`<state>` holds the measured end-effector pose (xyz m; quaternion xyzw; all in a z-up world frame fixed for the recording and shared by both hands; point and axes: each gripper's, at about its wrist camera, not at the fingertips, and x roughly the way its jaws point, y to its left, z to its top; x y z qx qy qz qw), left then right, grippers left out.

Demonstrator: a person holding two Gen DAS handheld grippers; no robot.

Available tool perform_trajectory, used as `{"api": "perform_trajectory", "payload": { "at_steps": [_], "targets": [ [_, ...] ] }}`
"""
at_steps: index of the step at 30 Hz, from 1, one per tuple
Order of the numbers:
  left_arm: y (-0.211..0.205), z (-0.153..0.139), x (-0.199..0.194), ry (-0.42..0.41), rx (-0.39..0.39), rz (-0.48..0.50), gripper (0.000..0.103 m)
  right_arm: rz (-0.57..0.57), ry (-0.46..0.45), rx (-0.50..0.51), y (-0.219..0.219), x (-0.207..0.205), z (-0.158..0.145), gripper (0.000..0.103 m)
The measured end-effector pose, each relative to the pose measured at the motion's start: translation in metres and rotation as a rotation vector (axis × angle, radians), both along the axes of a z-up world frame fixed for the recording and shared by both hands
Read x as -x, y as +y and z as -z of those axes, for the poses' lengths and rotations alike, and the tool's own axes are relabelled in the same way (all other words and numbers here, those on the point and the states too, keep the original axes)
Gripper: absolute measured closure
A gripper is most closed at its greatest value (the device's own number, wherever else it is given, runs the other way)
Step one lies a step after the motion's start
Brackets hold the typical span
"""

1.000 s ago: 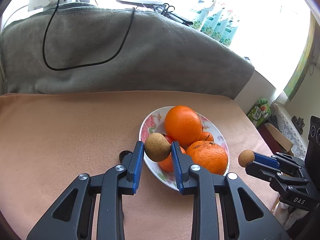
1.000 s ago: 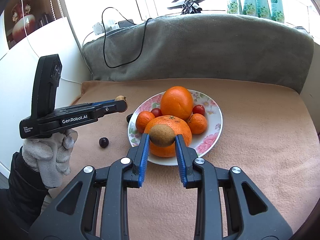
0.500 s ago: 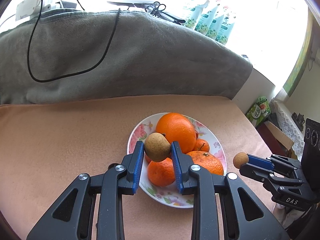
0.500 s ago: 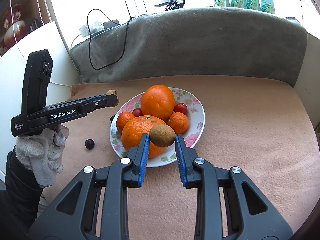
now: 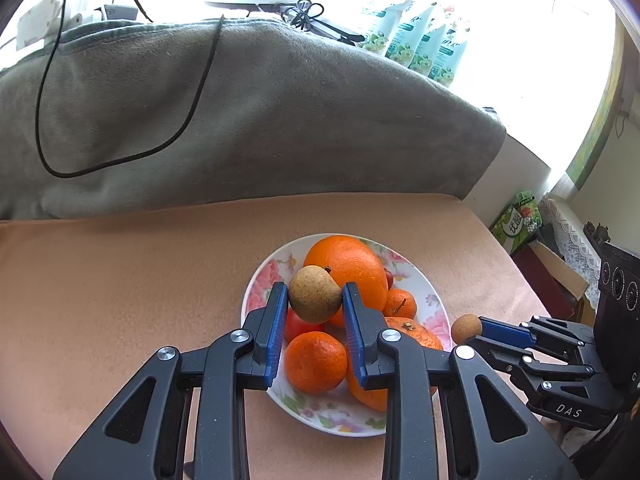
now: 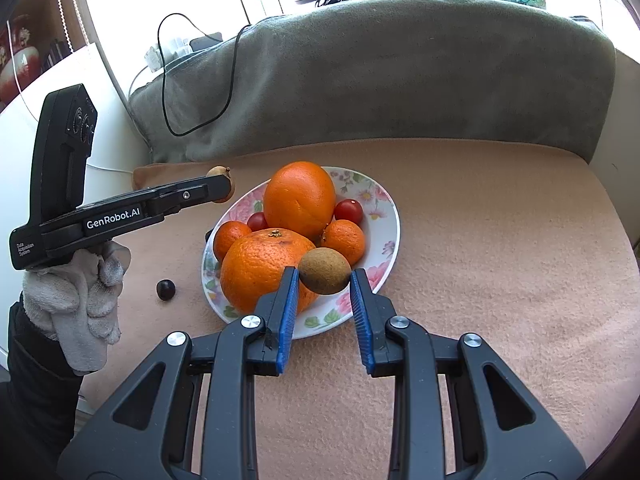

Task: Organize fruits
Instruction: 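Lower the brown kiwi onto the plate and open the right tool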

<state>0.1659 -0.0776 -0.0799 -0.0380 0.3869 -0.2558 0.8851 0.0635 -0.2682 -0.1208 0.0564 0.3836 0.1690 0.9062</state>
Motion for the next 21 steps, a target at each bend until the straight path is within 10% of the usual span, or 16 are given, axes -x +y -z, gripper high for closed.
{"api": "perform_trajectory", "payload": {
  "at_steps": [14,16,21],
  "targets": [
    [-0.0015,0.0009,-0.0052,-0.001,0.0,0.001,0.076,-0.011,0.006,0.004,0.0051,-0.0067,0.0057,0.075],
    [-0.0011,0.0004,-0.0054,-0.003,0.002,-0.001,0.06,-0.014,0.002,0.008,0.0058,-0.0068,0.0057,0.075],
    [-0.0011,-0.0011,-0.0056,-0.009,0.004,0.0,0.057,-0.021,-0.005,0.012,0.0077,-0.0064,0.0041,0.066]
  ]
}}
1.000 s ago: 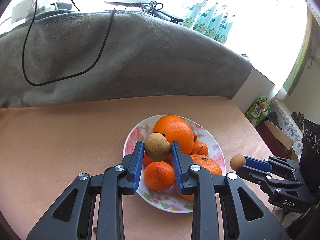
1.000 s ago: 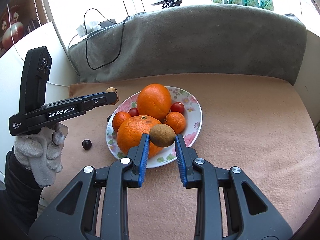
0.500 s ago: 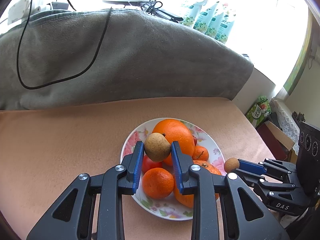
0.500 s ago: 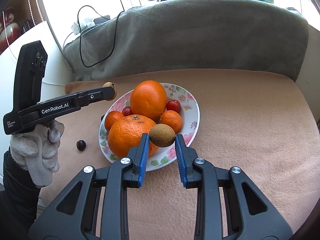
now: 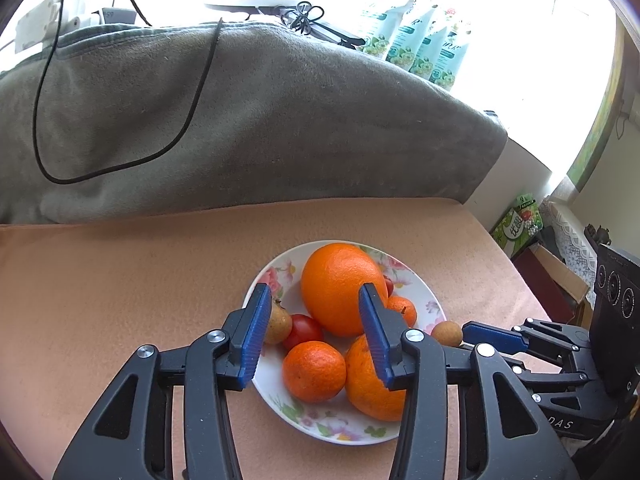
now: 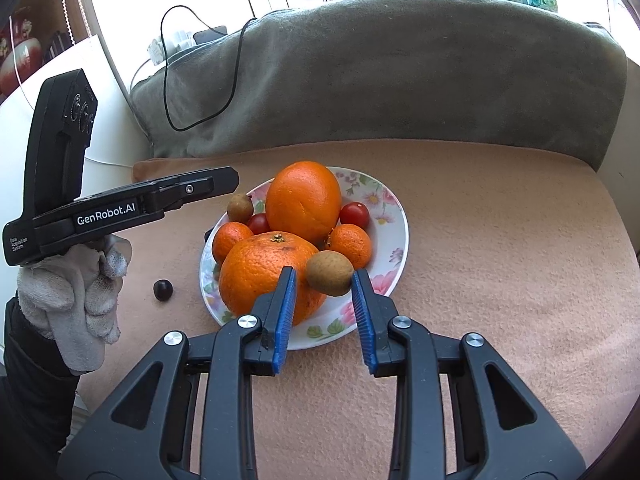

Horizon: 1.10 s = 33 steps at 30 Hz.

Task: Organize fruits
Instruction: 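Lower the brown kiwi onto the plate and open the right tool, then move the right tool to the dark plum on the blanket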

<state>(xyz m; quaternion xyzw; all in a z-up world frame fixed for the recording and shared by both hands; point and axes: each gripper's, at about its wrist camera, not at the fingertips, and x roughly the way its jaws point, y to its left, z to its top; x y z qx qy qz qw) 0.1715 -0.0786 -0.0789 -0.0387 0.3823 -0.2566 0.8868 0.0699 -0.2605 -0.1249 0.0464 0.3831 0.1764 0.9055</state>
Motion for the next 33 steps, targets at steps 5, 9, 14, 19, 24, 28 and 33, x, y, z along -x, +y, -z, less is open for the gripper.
{"api": "perform_trajectory", "payload": {
  "at_steps": [5,9,14,19,24,28,33],
  "targets": [
    [0.001,0.0,0.001,-0.002,0.001,-0.002,0.049,-0.006,-0.019,-0.002,0.001,0.003,-0.004,0.048],
    [0.001,0.0,0.003,-0.007,-0.003,-0.009,0.04,-0.003,-0.03,-0.003,0.001,0.006,-0.006,0.037],
    [0.004,-0.002,0.006,-0.016,-0.014,-0.033,0.03,-0.009,-0.032,0.001,0.001,0.009,-0.009,0.024],
    [0.006,-0.004,0.009,-0.024,-0.031,-0.044,0.024,-0.009,-0.052,0.007,0.003,0.013,-0.013,0.015],
    [0.007,-0.007,0.013,-0.035,-0.037,-0.047,0.024,-0.022,-0.064,0.029,0.008,0.016,-0.017,0.013],
    [0.011,-0.01,0.017,-0.043,-0.036,-0.054,0.024,-0.03,-0.073,0.044,0.011,0.019,-0.021,0.012],
    [0.017,-0.014,0.022,-0.055,-0.037,-0.064,0.024,-0.027,-0.078,0.044,0.012,0.021,-0.025,0.012]
  ]
}}
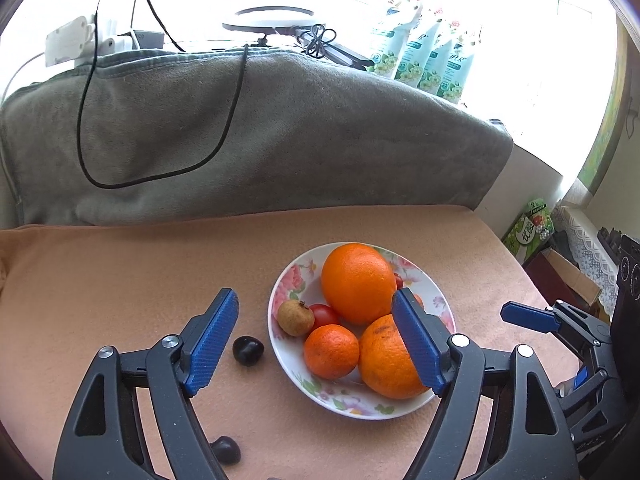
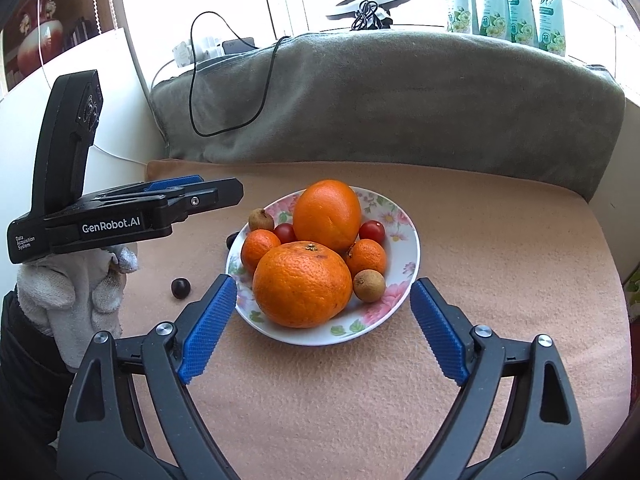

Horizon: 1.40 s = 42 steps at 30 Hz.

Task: Organize fruits
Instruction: 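Move the right tool to the dark plum on the blanket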

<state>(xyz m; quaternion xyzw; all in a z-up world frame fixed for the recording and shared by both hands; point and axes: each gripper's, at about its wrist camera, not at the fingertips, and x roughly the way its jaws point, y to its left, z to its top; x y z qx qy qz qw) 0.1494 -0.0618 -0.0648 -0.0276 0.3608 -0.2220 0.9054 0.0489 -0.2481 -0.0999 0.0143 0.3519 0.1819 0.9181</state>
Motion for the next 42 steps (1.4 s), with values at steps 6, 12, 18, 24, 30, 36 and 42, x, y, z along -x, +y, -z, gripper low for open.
{"api": "perform_trajectory", "payload": {
  "at_steps": [6,12,18,24,30,36,42],
  "targets": [
    [0.008,-0.007,0.007,-0.025,-0.004,-0.017,0.024,0.002,-0.012,-0.007,0.002,0.002,-0.006,0.012],
    [0.019,-0.008,0.016,-0.043,-0.016,-0.036,0.024,0.006,-0.044,-0.027,0.006,0.003,-0.011,0.012],
    [0.035,-0.008,0.027,-0.06,-0.024,-0.071,0.024,0.013,-0.041,-0.035,0.008,-0.001,-0.016,0.012],
    [0.066,0.0,0.044,-0.055,-0.029,-0.131,0.024,0.007,-0.042,-0.021,0.014,-0.009,-0.024,0.012],
    [0.093,0.011,0.061,-0.04,-0.018,-0.176,0.024,-0.072,-0.03,-0.007,0.03,-0.019,-0.029,0.012],
    [0.103,0.023,0.073,-0.016,-0.032,-0.198,0.024,-0.139,-0.04,0.029,0.054,-0.024,-0.035,0.012],
    [0.114,0.029,0.083,0.001,-0.022,-0.222,0.024,-0.181,-0.041,0.067,0.071,-0.026,-0.036,0.012]
  ]
}}
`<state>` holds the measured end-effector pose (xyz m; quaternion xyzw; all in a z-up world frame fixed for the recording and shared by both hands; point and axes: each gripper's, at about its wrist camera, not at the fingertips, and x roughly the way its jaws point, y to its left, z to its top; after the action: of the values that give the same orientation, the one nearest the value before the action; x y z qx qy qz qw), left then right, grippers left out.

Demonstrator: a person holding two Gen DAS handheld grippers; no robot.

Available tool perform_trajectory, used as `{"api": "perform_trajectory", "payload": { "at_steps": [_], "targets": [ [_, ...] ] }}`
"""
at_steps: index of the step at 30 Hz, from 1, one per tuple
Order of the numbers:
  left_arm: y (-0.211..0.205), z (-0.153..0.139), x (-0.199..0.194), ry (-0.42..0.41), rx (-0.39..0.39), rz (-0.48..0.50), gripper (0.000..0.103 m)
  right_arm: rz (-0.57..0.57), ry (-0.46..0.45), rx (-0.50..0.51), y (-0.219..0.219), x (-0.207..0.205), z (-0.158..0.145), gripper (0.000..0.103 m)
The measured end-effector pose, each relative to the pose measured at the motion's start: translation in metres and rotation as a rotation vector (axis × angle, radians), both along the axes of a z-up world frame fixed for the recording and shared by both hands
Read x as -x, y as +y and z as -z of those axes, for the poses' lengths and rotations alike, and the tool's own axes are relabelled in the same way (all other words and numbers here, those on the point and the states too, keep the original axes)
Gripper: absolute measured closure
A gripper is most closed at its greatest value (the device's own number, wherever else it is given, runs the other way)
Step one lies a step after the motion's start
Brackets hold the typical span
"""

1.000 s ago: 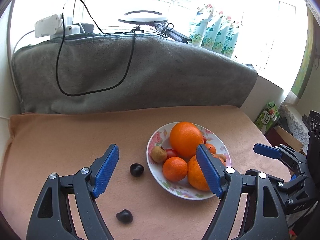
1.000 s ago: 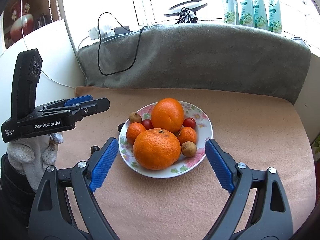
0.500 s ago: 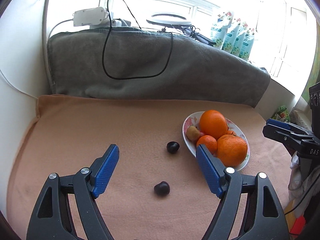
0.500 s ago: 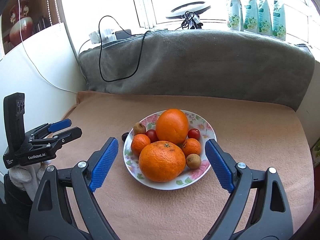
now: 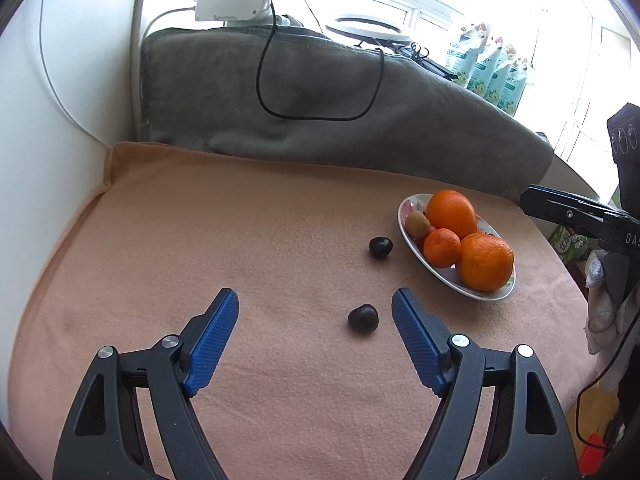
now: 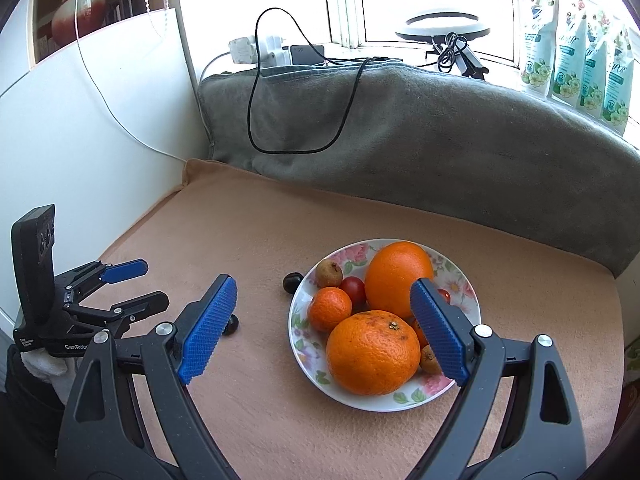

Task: Organize fruits
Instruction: 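Move the right tool to the dark plum on the blanket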

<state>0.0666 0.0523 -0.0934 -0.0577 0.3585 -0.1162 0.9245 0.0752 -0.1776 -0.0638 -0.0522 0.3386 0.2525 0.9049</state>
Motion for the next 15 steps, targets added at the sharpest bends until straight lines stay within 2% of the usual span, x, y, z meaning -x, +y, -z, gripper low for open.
{"api": "perform_trajectory", "payload": {
  "at_steps": [6,10,12,15],
  "targets": [
    [0.009,0.001,0.006,0.001,-0.008,-0.023,0.024,-0.048,-0.002,0.02,0.013,0.0,0.002,0.012],
    [0.011,0.0,0.008,-0.008,-0.006,-0.025,0.024,-0.074,-0.051,0.049,0.021,0.002,0.001,0.012],
    [0.011,-0.001,0.009,-0.012,0.0,-0.018,0.024,-0.106,-0.087,0.08,0.026,0.001,0.0,0.012],
    [0.009,0.002,0.008,-0.009,0.009,-0.003,0.024,-0.141,-0.078,0.159,0.033,-0.009,0.0,0.012]
  ]
}}
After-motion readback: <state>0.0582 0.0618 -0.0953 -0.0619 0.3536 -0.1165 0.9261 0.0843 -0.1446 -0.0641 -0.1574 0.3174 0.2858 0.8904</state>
